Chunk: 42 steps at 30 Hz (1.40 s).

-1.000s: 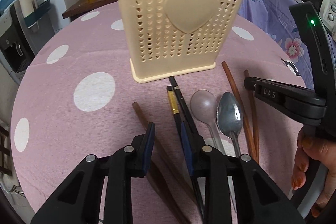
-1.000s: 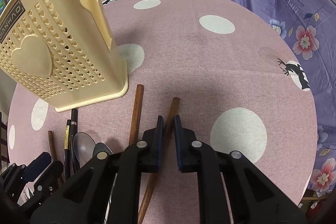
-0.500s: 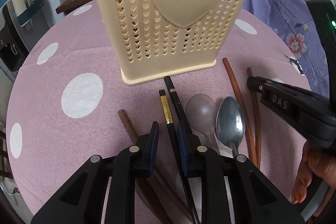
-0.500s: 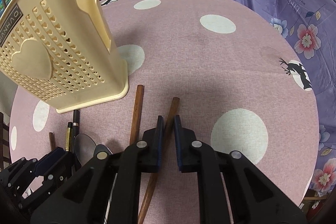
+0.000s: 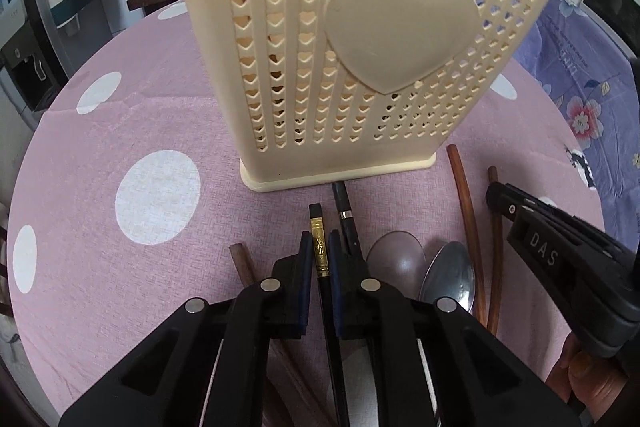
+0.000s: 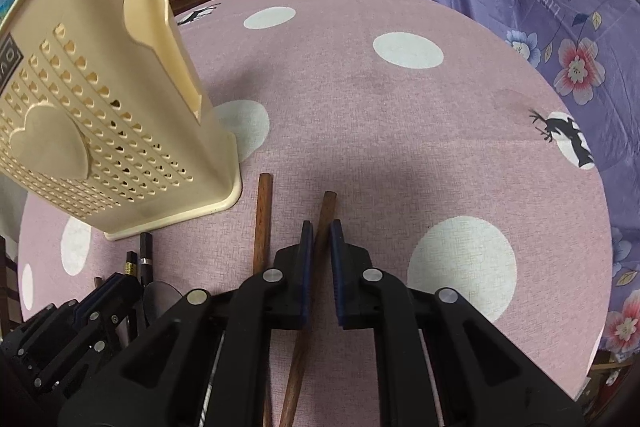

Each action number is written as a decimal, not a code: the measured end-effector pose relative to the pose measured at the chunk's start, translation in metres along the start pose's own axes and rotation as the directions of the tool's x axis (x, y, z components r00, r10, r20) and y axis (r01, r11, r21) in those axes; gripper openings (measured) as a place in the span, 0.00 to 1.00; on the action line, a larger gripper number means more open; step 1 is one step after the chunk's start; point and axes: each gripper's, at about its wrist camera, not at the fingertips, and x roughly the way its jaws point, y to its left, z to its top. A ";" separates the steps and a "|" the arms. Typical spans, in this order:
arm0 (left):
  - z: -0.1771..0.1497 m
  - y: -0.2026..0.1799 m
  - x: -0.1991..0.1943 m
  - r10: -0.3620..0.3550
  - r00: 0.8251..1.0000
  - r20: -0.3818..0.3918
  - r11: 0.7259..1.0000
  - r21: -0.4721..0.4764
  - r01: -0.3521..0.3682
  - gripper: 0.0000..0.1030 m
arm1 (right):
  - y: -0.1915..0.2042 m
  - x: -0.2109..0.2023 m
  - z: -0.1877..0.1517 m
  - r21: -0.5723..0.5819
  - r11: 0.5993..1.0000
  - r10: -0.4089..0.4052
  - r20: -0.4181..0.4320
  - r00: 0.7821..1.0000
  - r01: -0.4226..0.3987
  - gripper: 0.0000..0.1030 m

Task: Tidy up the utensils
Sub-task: 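Lift both held chopsticks and lower them into the beige holder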

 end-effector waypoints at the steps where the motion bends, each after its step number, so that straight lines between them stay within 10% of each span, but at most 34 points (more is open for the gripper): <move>1: 0.000 0.002 -0.001 -0.011 1.000 0.003 1.000 -0.016 0.011 0.09 | -0.001 0.000 0.001 0.007 1.000 0.015 0.001 1.000 -0.015 0.09; 15: 0.007 0.019 -0.065 -0.100 0.984 0.149 0.994 -0.035 0.106 0.08 | -0.026 -0.064 0.024 0.025 0.984 0.167 0.186 0.968 -0.174 0.08; 25: 0.015 0.021 -0.136 -0.119 0.938 0.327 0.993 0.020 0.119 0.08 | -0.033 -0.155 0.028 -0.081 0.975 0.221 0.341 0.914 -0.206 0.08; 42: 0.019 0.037 -0.184 -0.118 0.908 0.403 0.993 0.032 0.115 0.08 | -0.024 -0.221 0.025 -0.189 0.959 0.266 0.357 0.896 -0.209 0.07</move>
